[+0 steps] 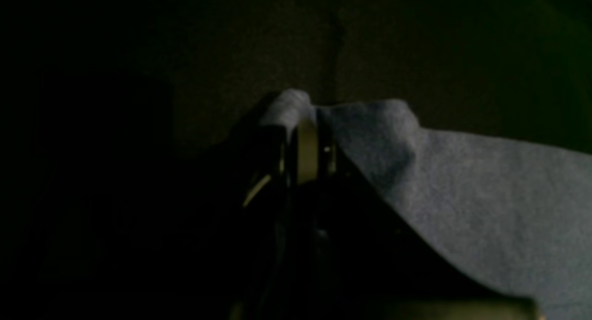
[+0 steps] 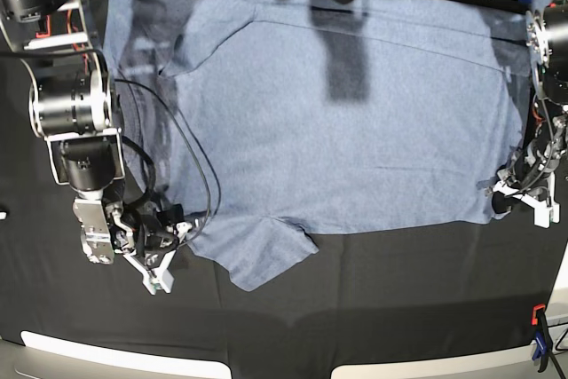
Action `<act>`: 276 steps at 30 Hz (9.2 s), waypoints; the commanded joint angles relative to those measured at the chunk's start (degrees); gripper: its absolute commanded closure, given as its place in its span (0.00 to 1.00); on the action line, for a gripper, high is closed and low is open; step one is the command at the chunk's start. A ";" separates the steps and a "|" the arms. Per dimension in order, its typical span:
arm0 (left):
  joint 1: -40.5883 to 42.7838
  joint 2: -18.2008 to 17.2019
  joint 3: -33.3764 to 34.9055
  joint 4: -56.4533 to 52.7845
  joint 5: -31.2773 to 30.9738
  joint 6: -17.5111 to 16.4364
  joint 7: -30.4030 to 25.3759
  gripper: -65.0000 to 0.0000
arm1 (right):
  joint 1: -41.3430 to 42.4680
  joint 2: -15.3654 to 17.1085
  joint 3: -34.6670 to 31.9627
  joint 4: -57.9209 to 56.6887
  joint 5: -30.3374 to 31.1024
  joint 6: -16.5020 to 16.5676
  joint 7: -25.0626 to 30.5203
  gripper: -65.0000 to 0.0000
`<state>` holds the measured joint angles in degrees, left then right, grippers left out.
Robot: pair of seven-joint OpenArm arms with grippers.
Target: Layout the t-shirt on the table in an organized manner, then fold the t-shirt properly
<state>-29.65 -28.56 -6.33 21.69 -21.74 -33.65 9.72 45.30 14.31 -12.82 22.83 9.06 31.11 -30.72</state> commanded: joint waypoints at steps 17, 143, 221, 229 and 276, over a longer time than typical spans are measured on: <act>-0.96 -3.93 -4.44 14.14 -4.79 4.70 5.57 1.00 | -0.42 2.84 0.11 13.77 -4.63 -2.01 -1.27 1.00; 36.15 -0.98 -26.62 51.32 -13.66 -3.69 24.55 0.53 | -35.74 -4.92 5.44 73.35 5.90 -4.26 -31.15 1.00; 41.86 1.53 -30.34 41.33 -43.76 -6.35 45.94 0.53 | -68.83 -4.92 16.20 110.27 18.62 4.87 -30.75 0.53; 41.86 2.32 -30.34 41.33 -45.83 -6.35 45.24 0.93 | -68.83 -4.92 16.20 110.27 18.62 4.87 -30.69 0.53; 40.57 2.21 -34.82 45.42 -25.55 -3.80 22.99 0.74 | -68.85 -4.79 27.43 110.27 19.93 4.87 -28.87 0.53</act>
<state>11.25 -24.95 -40.77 66.15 -46.46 -37.32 34.15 -23.79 9.30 14.41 132.03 28.14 35.83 -60.73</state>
